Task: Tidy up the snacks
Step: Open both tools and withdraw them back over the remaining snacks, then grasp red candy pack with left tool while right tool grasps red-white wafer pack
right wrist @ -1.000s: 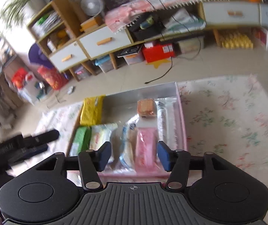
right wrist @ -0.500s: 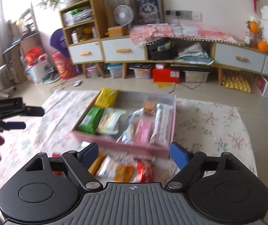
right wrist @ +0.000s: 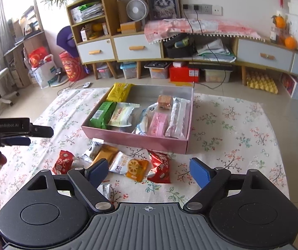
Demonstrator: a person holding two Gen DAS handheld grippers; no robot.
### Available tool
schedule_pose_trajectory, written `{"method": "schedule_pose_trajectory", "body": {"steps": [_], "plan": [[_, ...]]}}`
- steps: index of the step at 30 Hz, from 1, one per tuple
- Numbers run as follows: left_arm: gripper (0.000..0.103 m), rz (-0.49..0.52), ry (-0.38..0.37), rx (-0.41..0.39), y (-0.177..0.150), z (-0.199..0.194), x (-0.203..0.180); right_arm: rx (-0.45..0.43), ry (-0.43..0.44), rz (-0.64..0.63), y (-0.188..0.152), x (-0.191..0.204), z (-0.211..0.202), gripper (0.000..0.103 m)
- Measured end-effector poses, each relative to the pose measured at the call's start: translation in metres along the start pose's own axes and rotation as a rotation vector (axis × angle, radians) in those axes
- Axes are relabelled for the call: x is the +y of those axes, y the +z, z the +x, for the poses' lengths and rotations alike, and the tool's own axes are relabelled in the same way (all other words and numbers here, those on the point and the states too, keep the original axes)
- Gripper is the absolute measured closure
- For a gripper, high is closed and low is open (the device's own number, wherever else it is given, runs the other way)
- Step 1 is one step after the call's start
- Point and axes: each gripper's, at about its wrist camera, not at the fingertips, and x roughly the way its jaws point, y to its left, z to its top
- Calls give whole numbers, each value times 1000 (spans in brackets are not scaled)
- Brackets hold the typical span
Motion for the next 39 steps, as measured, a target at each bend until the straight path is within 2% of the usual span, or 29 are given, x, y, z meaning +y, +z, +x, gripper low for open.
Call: {"method": "schedule_pose_trajectory", "body": {"steps": [5, 14, 18, 21, 25, 29, 33, 34, 36, 38, 39], "plan": [[3, 26, -20, -5, -4, -1, -2, 1, -3, 2, -1, 1, 1, 16], [6, 82, 8, 26, -17, 14, -16, 64, 1, 54, -3, -4, 18, 16], [6, 51, 7, 55, -18, 19, -13, 83, 23, 33, -7, 2, 22, 16], [5, 30, 36, 61, -19, 20, -8, 108, 31, -2, -13, 13, 30, 16], [5, -4, 65, 125, -23, 29, 0, 170, 49, -50, -26, 29, 47, 16], [5, 36, 109, 160, -30, 38, 0, 210, 72, -100, -39, 47, 59, 16], [5, 77, 149, 200, -38, 50, -1, 250, 137, -114, -50, 60, 72, 16], [7, 84, 159, 205, -39, 52, 0, 253, 152, -119, -53, 63, 74, 16], [20, 93, 172, 210, -41, 56, 1, 251, 167, -136, -57, 70, 80, 16], [47, 96, 160, 226, -42, 59, 3, 244, 158, -173, -62, 78, 88, 16], [49, 102, 165, 214, -42, 57, 3, 232, 146, -190, -64, 80, 91, 17]]}}
